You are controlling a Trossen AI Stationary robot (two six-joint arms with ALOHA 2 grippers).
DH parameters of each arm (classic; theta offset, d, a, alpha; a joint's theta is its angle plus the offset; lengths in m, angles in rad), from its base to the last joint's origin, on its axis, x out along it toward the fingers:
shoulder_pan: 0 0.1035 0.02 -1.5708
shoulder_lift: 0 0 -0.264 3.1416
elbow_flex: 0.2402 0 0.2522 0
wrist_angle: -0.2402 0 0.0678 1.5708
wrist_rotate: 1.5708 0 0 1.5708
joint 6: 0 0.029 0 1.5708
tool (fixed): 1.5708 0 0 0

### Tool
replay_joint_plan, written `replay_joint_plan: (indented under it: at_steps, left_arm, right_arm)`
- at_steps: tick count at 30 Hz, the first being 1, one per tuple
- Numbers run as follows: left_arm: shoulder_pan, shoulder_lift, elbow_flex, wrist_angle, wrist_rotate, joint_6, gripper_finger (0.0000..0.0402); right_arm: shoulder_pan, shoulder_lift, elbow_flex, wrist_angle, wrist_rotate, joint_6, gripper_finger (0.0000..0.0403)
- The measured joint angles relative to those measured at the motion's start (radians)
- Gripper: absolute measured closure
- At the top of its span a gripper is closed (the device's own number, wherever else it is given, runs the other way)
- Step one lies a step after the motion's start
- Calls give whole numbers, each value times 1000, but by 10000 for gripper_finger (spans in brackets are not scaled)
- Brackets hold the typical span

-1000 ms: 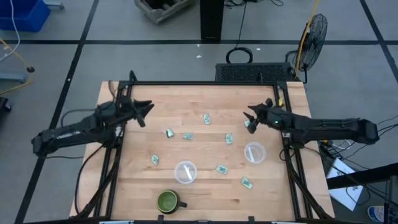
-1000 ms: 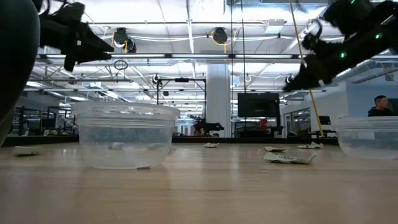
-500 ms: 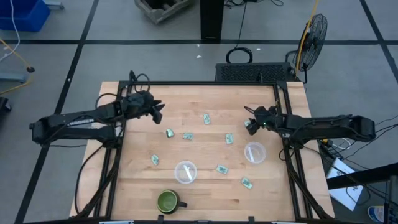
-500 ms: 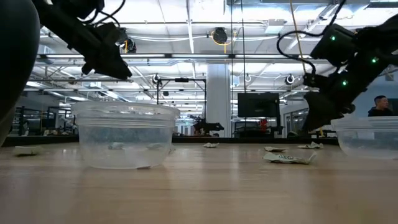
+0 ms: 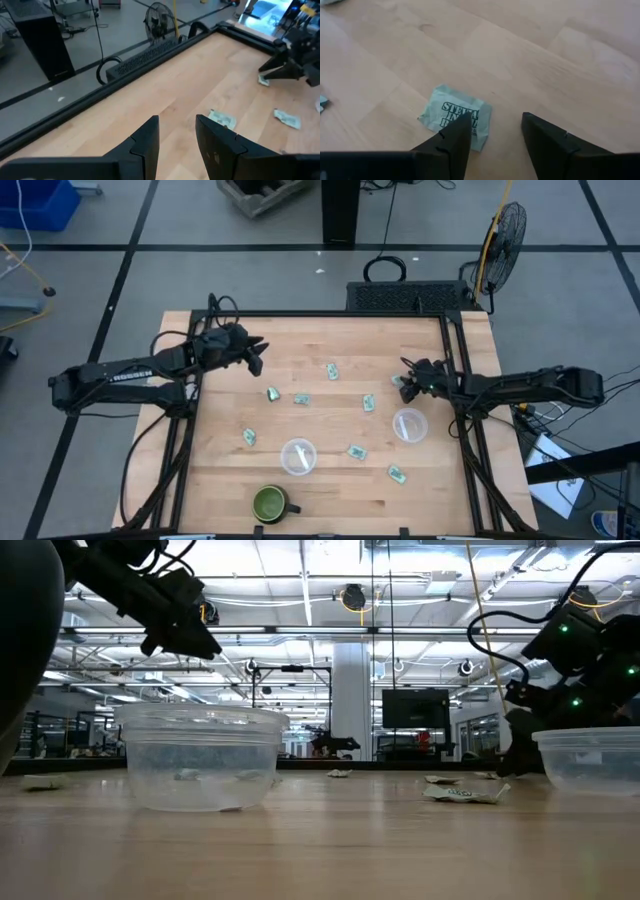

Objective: Pick and place Stevia / Truvia into bins
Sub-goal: Put the white stevia packet into the right transparent container

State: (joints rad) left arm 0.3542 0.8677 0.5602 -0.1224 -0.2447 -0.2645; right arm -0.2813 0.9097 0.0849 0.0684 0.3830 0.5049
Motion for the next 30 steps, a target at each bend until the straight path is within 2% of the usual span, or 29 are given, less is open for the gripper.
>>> replay_joint_plan:
  at_steps: [4, 9, 10, 14, 16, 18, 20, 22, 26, 28, 30]
  left_arm:
    - [0, 0, 0, 34, 6, 10, 270]
    - [0, 0, 0, 64, 7, 21, 270]
    - [0, 0, 0, 70, 7, 21, 270]
    - [0, 0, 0, 74, 7, 22, 270]
    - [0, 0, 0, 73, 8, 22, 270]
    - [0, 0, -1, 73, 9, 25, 270]
    - [0, 0, -1, 72, 9, 27, 270]
    - [0, 0, -1, 72, 9, 27, 270]
    - [0, 0, -1, 71, 11, 27, 270]
    - [0, 0, -1, 71, 11, 27, 270]
    - [0, 0, -1, 66, 11, 27, 270]
  right_arm:
    - [0, -1, -28, 5, 18, -11, 284]
    - [-1, -3, -32, 40, 20, -48, 383]
    - [0, -5, -28, 62, 6, -68, 392]
    - [25, -24, 39, 65, -45, -113, 398]
    - [67, -44, 101, 84, -97, -147, 401]
    - [126, -56, 169, 49, -105, -187, 401]
    - [195, -65, 265, -74, -92, -221, 402]
    - [272, -62, 393, -293, -52, -201, 402]
    - [429, 1, 615, -807, 21, 57, 402]
    - [504, 37, 684, -904, 13, 189, 402]
    - [570, 83, 717, -938, -38, 284, 402]
